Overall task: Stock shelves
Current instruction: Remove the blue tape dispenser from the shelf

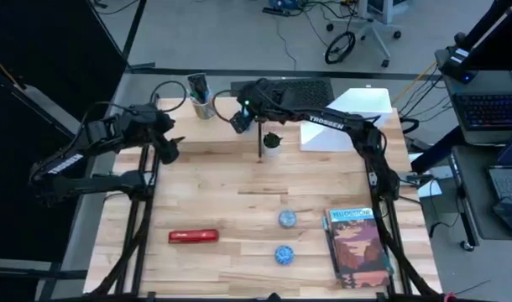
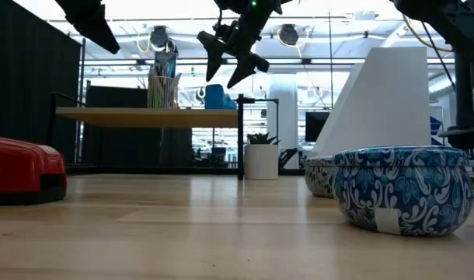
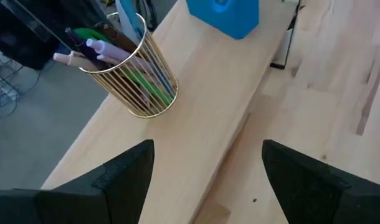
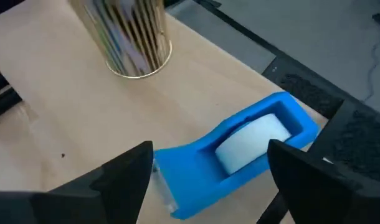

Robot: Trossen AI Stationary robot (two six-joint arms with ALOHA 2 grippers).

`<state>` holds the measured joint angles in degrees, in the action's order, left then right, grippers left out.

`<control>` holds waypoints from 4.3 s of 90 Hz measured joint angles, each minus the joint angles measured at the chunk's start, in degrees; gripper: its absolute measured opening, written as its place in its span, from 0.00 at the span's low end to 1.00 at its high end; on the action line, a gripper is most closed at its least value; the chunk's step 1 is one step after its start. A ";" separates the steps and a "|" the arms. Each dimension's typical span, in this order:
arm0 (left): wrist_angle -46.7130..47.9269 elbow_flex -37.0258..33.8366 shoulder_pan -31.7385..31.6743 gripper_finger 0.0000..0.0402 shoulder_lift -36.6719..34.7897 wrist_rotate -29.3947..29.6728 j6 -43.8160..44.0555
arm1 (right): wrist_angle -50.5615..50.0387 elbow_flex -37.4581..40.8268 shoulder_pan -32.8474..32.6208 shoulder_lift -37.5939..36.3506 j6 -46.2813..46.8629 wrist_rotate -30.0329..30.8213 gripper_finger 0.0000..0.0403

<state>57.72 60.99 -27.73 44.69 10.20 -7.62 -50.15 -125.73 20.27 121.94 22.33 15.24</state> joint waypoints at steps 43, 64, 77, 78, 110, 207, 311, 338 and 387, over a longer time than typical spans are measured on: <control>-10.13 -3.50 0.06 0.70 5.88 -6.95 7.34 | 0.20 -0.22 12.96 -0.47 -13.66 -23.78 0.74; -19.87 -3.50 1.84 0.70 13.79 -8.42 7.35 | 0.13 -0.22 16.14 -0.34 -22.97 -27.27 0.74; -25.24 -3.50 2.76 0.70 18.62 -8.44 9.72 | -0.39 -0.13 16.89 0.19 -26.84 -30.78 0.74; -25.55 -3.50 2.78 0.70 18.92 -8.44 9.97 | -0.39 -0.01 16.90 0.19 -27.13 -30.88 0.74; -29.56 -3.50 2.73 0.70 26.39 -7.36 10.36 | 2.10 4.28 16.79 0.16 -31.01 -34.36 0.74; -33.16 -3.45 2.73 0.70 30.60 4.50 10.23 | 0.30 4.39 10.74 0.10 -28.67 -35.54 0.74; -23.89 -3.39 2.67 0.70 20.68 11.32 8.27 | 6.70 4.39 9.51 -2.29 -48.15 -26.31 0.74; -20.48 -3.39 2.68 0.70 20.70 10.82 8.65 | 8.15 4.39 10.49 0.17 -52.40 -37.37 0.74; -19.39 -3.39 2.73 0.70 20.70 10.66 8.77 | 7.21 4.39 10.76 5.28 -51.96 -40.72 0.69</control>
<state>38.32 57.60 -24.99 65.39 20.86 1.15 -42.94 -121.34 31.03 127.22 -29.62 -25.47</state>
